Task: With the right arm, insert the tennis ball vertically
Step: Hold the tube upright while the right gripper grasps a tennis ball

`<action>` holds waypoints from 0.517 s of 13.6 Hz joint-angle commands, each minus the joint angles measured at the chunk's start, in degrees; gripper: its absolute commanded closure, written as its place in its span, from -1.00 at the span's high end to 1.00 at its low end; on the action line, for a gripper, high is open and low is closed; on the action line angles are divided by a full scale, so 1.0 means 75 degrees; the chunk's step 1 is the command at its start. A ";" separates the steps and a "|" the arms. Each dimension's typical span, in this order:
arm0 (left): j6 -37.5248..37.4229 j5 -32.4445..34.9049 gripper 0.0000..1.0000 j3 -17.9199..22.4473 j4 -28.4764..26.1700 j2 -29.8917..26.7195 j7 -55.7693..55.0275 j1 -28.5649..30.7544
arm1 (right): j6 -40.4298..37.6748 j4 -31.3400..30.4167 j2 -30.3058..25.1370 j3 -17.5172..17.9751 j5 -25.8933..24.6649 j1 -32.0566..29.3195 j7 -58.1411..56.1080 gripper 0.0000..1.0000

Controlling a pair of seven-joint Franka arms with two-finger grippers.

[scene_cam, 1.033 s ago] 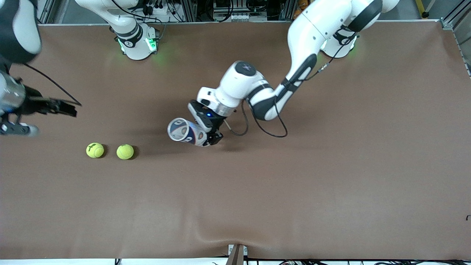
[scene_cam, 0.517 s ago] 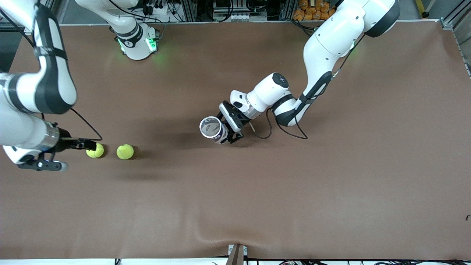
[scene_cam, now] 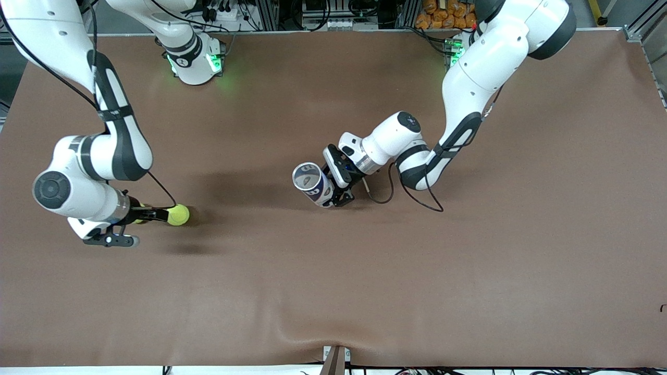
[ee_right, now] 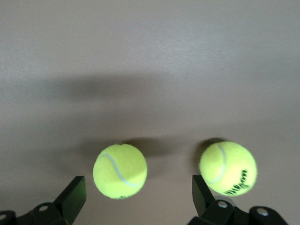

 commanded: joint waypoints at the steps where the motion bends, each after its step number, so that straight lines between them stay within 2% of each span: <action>1: 0.0582 0.0354 0.26 0.0181 0.0230 0.0452 0.0008 0.0021 | 0.0083 -0.0074 0.0061 0.0000 -0.0110 0.0257 0.0354 1.00; 5: 0.0666 0.0810 0.26 0.0182 0.0254 0.0686 0.0008 0.0185 | 0.1136 -0.0846 0.0144 0.0000 -0.0191 0.0398 0.0450 1.00; 7: 0.0817 0.1279 0.26 0.0182 0.0510 0.0990 0.0008 0.0383 | 0.1197 -0.0895 0.0214 -0.0012 -0.0215 0.0398 0.0404 1.00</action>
